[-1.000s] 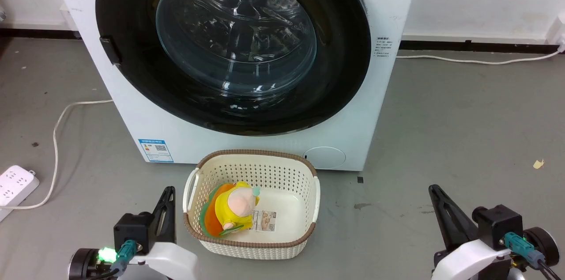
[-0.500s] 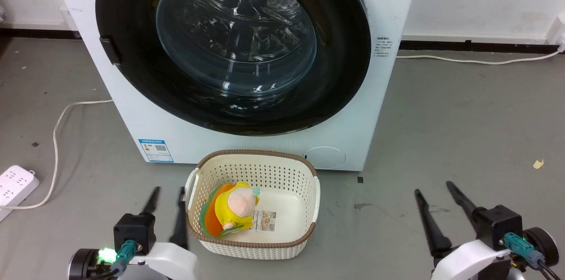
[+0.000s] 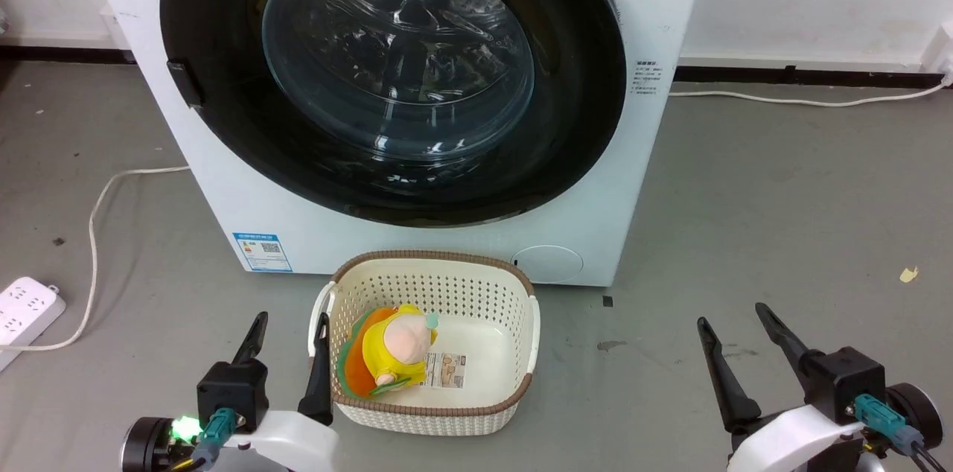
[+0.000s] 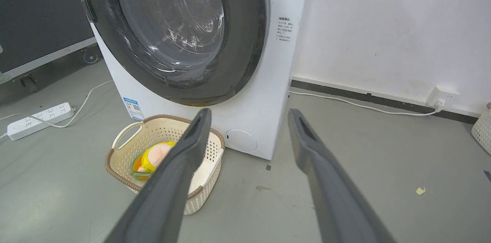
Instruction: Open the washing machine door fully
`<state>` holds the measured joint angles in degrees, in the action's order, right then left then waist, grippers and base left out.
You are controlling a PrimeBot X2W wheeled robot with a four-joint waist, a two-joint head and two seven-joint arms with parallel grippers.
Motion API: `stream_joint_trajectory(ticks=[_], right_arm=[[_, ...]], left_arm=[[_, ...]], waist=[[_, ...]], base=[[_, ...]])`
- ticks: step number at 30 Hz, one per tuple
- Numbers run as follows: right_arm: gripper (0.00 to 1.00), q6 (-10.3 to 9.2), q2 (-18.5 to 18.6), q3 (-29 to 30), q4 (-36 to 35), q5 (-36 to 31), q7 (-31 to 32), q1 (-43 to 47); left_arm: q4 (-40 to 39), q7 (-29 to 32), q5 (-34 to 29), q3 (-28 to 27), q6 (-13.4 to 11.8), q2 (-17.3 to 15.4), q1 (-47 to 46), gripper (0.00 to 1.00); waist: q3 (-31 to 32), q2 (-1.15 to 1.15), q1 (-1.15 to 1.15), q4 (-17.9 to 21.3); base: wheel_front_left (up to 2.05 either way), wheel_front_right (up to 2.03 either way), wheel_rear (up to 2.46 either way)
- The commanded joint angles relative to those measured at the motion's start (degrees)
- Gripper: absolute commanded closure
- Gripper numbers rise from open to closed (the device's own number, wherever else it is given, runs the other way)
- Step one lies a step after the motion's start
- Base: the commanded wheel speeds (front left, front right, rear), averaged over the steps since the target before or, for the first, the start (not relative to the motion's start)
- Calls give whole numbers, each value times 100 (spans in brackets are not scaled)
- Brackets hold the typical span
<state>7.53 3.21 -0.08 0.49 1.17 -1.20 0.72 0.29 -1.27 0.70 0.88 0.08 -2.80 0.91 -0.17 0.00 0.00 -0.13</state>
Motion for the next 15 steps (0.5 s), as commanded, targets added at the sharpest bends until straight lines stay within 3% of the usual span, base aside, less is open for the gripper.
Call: stream_joint_trajectory(ticks=[1,15], right_arm=[[0,-1,-4,2,-18,43,-71,-19],[0,-1,143,21,-90,224,-229,-427]], left_arm=[[-7,-64,16,4,-40,-2,0,0],[-147,-231,59,107,-84,-3,-173,0]], waist=[[-14,0,0,-6],[-373,0,0,-115]], base=[[0,0,0],[0,0,0]])
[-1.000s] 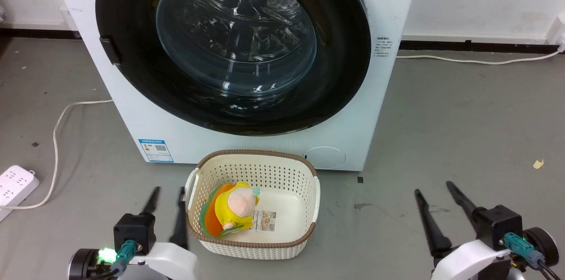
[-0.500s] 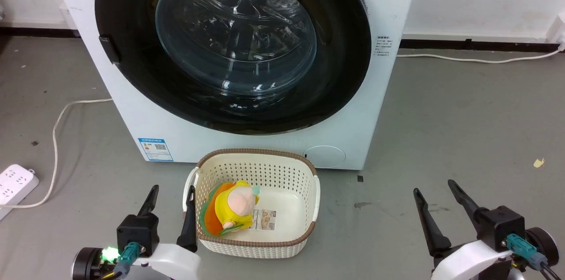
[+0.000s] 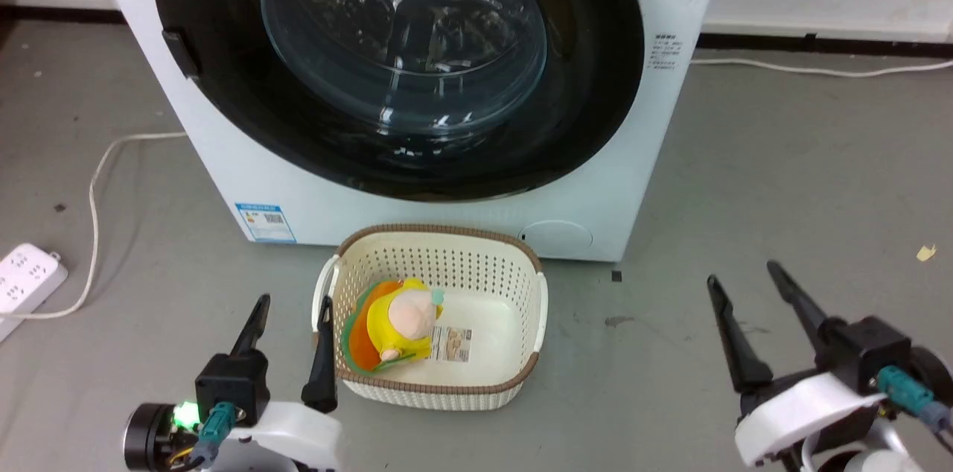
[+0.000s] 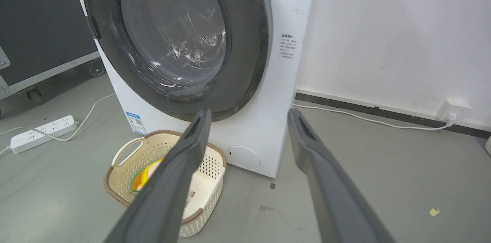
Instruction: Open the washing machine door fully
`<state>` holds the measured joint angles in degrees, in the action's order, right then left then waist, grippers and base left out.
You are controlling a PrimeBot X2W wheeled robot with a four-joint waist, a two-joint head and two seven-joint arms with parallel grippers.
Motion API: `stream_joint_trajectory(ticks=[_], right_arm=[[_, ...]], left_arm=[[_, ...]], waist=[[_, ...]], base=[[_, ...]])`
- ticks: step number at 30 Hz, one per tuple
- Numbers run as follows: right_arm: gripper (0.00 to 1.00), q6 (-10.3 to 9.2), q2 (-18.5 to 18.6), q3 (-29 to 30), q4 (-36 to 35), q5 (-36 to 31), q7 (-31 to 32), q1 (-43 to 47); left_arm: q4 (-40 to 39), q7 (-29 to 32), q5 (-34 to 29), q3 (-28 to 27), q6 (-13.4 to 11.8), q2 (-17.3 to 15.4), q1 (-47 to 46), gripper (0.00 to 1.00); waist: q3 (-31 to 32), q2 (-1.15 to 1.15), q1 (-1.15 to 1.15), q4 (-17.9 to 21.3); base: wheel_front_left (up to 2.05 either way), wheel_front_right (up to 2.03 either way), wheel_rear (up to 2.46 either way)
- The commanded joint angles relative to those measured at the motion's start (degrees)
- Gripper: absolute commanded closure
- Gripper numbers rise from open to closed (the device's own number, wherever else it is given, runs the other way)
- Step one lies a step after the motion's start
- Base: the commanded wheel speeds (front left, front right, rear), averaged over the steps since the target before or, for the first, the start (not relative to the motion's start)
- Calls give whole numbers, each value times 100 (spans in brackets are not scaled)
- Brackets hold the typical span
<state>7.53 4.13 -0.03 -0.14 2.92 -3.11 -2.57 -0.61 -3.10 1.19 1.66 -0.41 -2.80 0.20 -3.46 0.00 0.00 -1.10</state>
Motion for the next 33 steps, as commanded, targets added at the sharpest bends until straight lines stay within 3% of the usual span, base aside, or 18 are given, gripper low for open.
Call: stream_joint_trajectory(ticks=[1,10,11,12,25,33], right_arm=[[0,-1,73,18,-26,79,-42,-157],[3,-1,167,158,-14,507,61,-779],[69,-1,169,180,-3,561,87,-853],[100,-1,170,204,11,613,111,-929],[100,-2,-73,829,533,1663,676,-2198],[100,-2,-107,1259,1345,2676,1101,-3230]], left_arm=[[-66,-60,12,37,-38,-3,-121,0],[-182,-168,51,113,-88,-3,-301,0],[-193,-180,55,124,-91,-3,-317,0],[-201,-192,59,134,-95,-3,-334,0],[-285,-347,161,298,-188,-4,-563,0],[-334,-455,218,398,-250,-5,-671,0]], waist=[[-74,0,0,-28],[-426,0,0,-121],[-466,0,0,-135],[-503,0,0,-150],[-920,0,0,-382],[-1149,0,0,-554]], base=[[0,0,0],[0,0,0],[0,0,0],[0,0,0],[0,0,0],[0,0,0]])
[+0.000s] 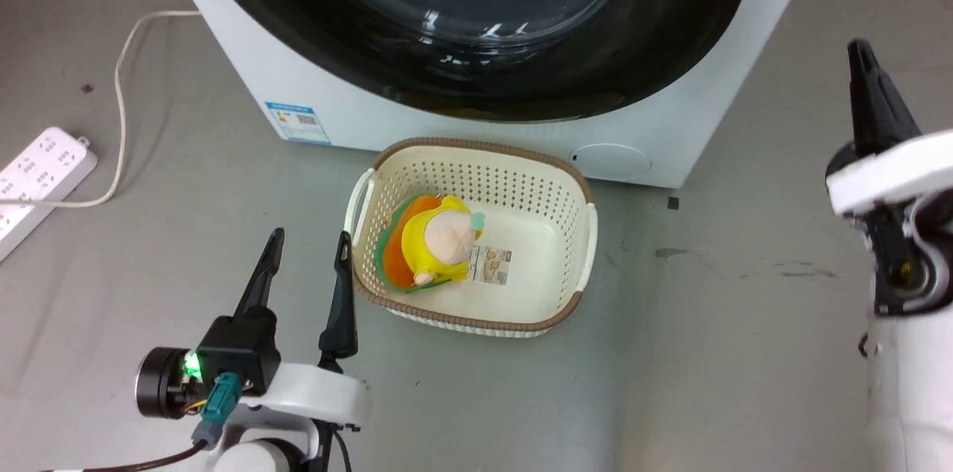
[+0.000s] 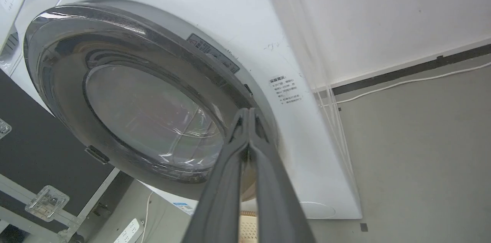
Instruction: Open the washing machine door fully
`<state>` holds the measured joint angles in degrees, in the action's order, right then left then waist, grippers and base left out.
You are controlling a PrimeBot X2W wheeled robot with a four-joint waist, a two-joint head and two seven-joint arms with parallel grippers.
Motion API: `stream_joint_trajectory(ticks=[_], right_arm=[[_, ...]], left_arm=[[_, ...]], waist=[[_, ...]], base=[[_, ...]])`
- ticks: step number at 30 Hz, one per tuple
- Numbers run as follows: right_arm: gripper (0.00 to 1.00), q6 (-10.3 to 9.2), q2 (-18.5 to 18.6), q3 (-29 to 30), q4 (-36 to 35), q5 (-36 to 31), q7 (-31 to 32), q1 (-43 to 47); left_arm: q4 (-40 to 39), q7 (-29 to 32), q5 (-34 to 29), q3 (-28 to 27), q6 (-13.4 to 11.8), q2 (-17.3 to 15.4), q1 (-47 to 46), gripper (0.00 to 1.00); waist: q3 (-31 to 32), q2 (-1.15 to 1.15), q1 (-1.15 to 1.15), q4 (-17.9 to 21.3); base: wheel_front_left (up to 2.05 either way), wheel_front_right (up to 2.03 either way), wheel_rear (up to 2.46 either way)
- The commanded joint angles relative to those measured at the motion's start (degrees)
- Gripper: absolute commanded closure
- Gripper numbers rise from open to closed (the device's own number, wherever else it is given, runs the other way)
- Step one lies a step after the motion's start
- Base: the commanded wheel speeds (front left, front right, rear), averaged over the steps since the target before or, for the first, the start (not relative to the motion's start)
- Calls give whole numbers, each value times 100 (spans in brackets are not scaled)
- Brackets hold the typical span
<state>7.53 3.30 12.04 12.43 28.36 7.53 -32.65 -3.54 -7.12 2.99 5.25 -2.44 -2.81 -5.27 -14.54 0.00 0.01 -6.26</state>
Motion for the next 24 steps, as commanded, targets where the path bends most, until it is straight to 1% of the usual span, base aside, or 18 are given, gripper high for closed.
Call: stream_joint_trajectory(ticks=[1,4,5,9,12,13,14,15,16,18,19,20,24], right_arm=[[100,-2,-25,83,181,207,76,-332],[100,-2,-26,209,459,404,185,-673],[100,-2,-27,403,881,667,494,-1165],[100,-3,-15,643,1337,868,874,-1674],[100,-3,56,759,1664,889,1141,-2032],[100,-3,56,759,1664,889,1141,-2032],[100,-3,100,824,1878,877,1290,-2259],[100,-3,100,824,1878,877,1290,-2259],[100,-3,142,900,2075,867,1392,-2486],[100,-3,162,944,2165,867,1426,-2602],[100,-3,201,1038,2361,871,1505,-2830],[100,-3,201,1038,2361,871,1505,-2830],[100,-3,293,1218,2763,867,1660,-3248]], left_arm=[[-45,-65,45,53,-55,-4,-138,0],[-66,-101,65,88,-81,-4,-179,0],[-100,-149,93,140,-114,-4,-236,0],[-130,-196,112,189,-139,-4,-287,0],[-151,-232,121,228,-149,-4,-336,0],[-151,-232,121,228,-149,-4,-336,0],[-163,-256,89,256,-154,-4,-373,0],[-163,-256,89,256,-154,-4,-373,0],[-182,-280,89,285,-166,-5,-409,0],[-192,-292,97,299,-174,-5,-427,0],[-211,-316,113,331,-191,-5,-463,0],[-211,-316,113,331,-191,-5,-463,0],[-230,-364,127,407,-225,-5,-523,0]], waist=[[-65,0,0,-57],[-146,0,0,-108],[-267,0,-1,-172],[-390,0,-1,-231],[-486,0,-1,-291],[-486,0,-1,-291],[-553,0,-1,-333],[-553,0,-1,-333],[-621,0,-1,-375],[-656,0,-1,-397],[-728,0,-1,-442],[-728,0,-1,-442],[-860,0,-1,-530]], base=[[0,0,0],[0,0,0],[0,0,0],[0,0,0],[0,0,0],[0,0,0],[0,0,0],[0,0,0],[0,0,0],[0,0,0],[0,0,0],[0,0,0],[0,0,0]])
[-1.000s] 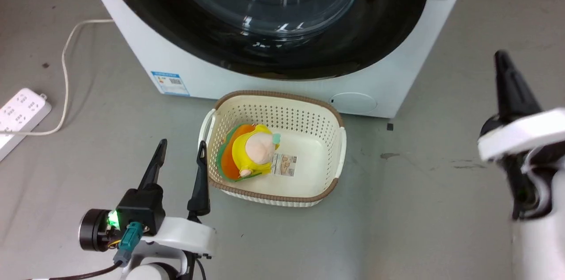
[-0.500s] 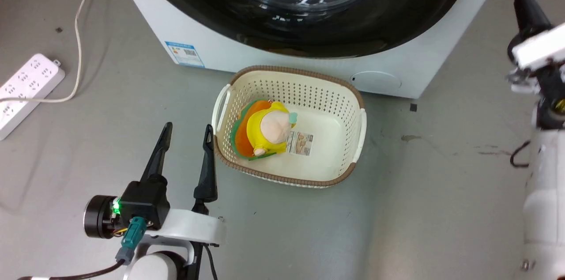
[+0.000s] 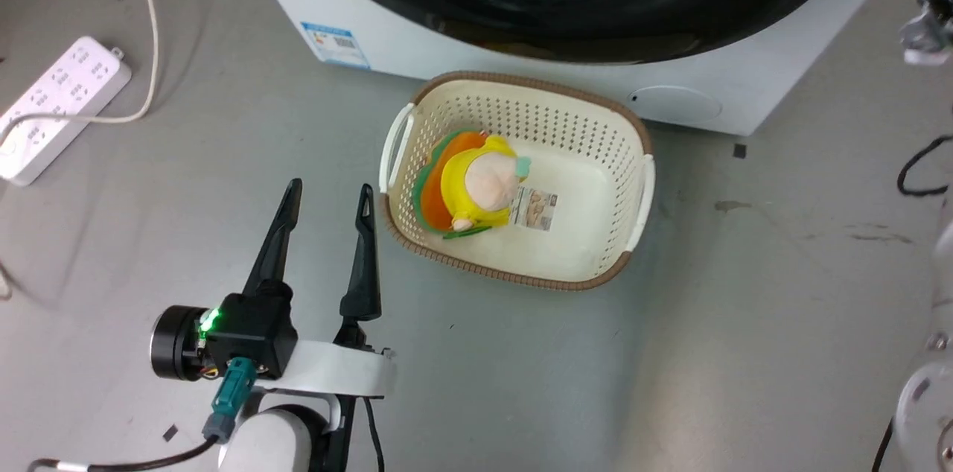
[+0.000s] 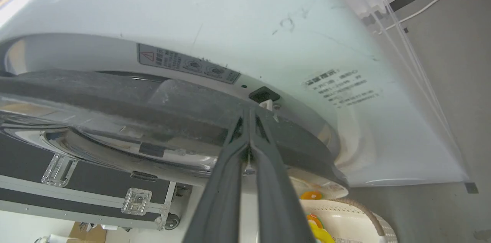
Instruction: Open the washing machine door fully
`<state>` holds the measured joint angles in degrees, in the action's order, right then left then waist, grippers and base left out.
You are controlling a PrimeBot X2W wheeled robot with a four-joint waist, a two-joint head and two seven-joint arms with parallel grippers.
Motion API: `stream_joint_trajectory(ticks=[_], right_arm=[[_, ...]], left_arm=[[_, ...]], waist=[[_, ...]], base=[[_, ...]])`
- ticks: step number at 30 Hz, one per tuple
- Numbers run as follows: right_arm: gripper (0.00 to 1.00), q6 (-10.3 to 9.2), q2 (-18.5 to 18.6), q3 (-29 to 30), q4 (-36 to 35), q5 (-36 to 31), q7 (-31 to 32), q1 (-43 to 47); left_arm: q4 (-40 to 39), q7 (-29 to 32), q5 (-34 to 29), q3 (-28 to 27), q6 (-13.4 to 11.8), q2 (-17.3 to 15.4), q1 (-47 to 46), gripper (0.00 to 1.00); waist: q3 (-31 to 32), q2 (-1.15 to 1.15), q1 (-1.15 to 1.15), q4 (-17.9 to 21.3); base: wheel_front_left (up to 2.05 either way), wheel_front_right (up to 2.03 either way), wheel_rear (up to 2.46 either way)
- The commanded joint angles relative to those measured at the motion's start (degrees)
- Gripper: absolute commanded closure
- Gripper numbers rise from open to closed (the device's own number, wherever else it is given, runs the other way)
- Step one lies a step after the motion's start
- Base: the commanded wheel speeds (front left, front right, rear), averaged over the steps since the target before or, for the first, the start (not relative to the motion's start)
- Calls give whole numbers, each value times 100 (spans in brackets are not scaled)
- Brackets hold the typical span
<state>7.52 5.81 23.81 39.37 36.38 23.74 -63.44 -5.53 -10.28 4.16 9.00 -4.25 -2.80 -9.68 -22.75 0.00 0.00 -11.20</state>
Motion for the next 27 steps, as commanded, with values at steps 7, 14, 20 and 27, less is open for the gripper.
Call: stream_joint_trajectory(ticks=[7,14,20,27], right_arm=[[100,-2,259,429,882,153,447,-869],[100,-2,440,749,1523,374,1055,-1233],[100,-3,447,941,1885,623,1681,-1216],[100,-3,117,1055,1890,939,2222,-624]], left_arm=[[-56,-133,40,184,-119,-6,-187,0],[-59,-216,98,325,-212,-7,-257,0],[-18,-288,75,363,-234,-7,-225,0],[123,-372,93,404,-194,-8,3,0]], waist=[[-227,0,0,-203],[-238,0,0,-318],[-17,0,0,-312],[517,0,0,-222]], base=[[0,0,0],[0,0,0],[0,0,0],[0,0,0]])
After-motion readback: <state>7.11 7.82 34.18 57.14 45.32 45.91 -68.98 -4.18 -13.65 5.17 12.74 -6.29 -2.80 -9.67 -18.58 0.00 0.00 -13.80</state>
